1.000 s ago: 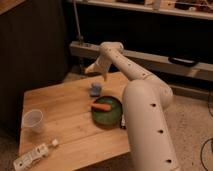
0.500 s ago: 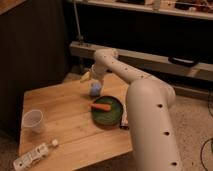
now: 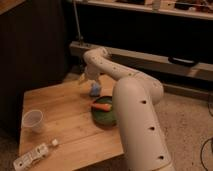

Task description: Place the white sponge in the ceramic cup

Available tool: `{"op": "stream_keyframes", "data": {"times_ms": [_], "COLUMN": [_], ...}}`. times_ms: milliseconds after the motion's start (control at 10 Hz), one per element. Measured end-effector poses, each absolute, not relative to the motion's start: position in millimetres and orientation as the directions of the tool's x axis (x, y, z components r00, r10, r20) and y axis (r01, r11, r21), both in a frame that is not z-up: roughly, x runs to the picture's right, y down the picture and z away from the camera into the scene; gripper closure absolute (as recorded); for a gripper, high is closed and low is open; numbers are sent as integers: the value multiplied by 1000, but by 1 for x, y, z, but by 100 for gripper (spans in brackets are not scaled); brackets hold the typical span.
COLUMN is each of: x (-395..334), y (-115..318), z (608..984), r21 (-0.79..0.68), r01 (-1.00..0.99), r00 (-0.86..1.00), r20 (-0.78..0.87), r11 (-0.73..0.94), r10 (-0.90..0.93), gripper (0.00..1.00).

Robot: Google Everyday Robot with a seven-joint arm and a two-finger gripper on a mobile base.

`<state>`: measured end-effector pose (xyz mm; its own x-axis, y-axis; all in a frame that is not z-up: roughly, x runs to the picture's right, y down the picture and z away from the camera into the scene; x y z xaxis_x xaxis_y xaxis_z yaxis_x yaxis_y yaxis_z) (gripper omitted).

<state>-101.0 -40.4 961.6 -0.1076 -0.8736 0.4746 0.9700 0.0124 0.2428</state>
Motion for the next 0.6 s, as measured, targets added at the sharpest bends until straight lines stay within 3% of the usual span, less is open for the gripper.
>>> {"op": "stream_keyframes", "data": {"times_ms": [600], "x": [-86], "y": [-31], "z": [986], "r21": [155], "r01": [987], "r00": [-45], "r20": [478], "r11": [34], "r10": [-877], "gripper": [20]}}
